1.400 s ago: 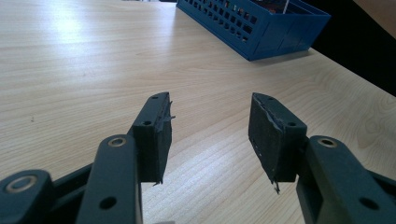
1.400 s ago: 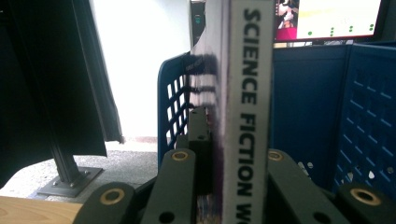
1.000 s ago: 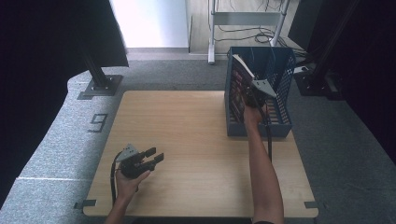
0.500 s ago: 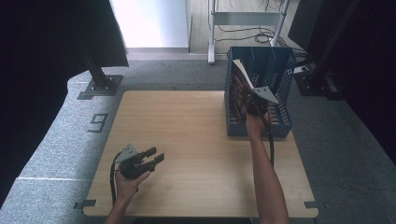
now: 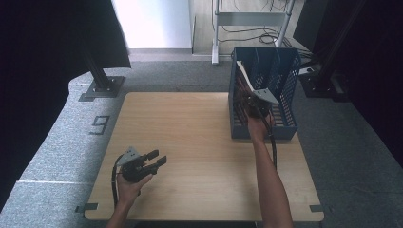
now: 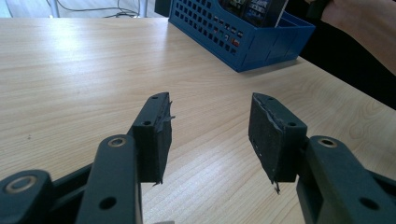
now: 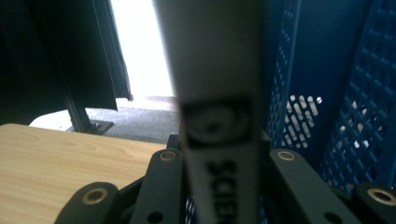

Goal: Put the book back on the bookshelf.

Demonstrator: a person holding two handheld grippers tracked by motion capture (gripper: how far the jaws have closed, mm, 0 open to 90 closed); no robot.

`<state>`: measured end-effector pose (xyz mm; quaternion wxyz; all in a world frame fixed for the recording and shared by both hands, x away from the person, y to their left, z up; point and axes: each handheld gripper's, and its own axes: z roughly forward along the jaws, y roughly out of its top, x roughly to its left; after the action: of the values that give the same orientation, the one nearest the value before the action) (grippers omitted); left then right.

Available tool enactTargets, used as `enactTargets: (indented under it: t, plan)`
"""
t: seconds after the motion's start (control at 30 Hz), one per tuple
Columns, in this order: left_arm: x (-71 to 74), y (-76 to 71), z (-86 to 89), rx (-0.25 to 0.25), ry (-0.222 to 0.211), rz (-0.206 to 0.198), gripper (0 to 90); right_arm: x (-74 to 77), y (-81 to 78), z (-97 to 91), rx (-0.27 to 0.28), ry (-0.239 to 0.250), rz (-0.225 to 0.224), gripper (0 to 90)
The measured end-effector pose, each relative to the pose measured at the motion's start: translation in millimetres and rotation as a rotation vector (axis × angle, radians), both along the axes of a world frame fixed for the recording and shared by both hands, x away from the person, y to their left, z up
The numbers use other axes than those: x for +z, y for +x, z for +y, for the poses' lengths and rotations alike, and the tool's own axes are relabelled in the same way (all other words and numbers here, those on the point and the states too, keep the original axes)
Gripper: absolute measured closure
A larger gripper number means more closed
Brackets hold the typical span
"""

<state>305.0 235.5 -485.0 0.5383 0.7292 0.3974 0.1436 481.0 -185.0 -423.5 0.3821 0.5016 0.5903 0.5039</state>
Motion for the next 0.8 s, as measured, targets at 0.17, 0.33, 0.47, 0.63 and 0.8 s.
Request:
enactTargets:
  t: [0.17,0.33,0.47,0.63,0.8]
  plan:
    - [-0.2,0.3,0.3,0.003,-0.002,0.000,49.0,-1.1,1.5,1.5,-0.016,-0.029,0.008,79.5]
    - [-0.2,0.4,0.3,0.008,-0.004,-0.003,49.1,-0.9,2.5,-1.7,-0.046,-0.028,0.000,81.6]
    - [0.1,0.5,1.7,0.014,-0.007,-0.006,49.0,-1.7,5.1,-5.0,-0.081,-0.003,-0.013,81.8]
    - [-1.1,1.3,2.4,0.016,-0.003,-0.003,49.0,-3.5,9.3,-3.5,-0.096,0.006,-0.036,81.8]
    - [-2.4,2.3,3.3,0.019,-0.004,0.001,49.1,-0.2,15.7,1.0,-0.106,-0.003,-0.036,81.8]
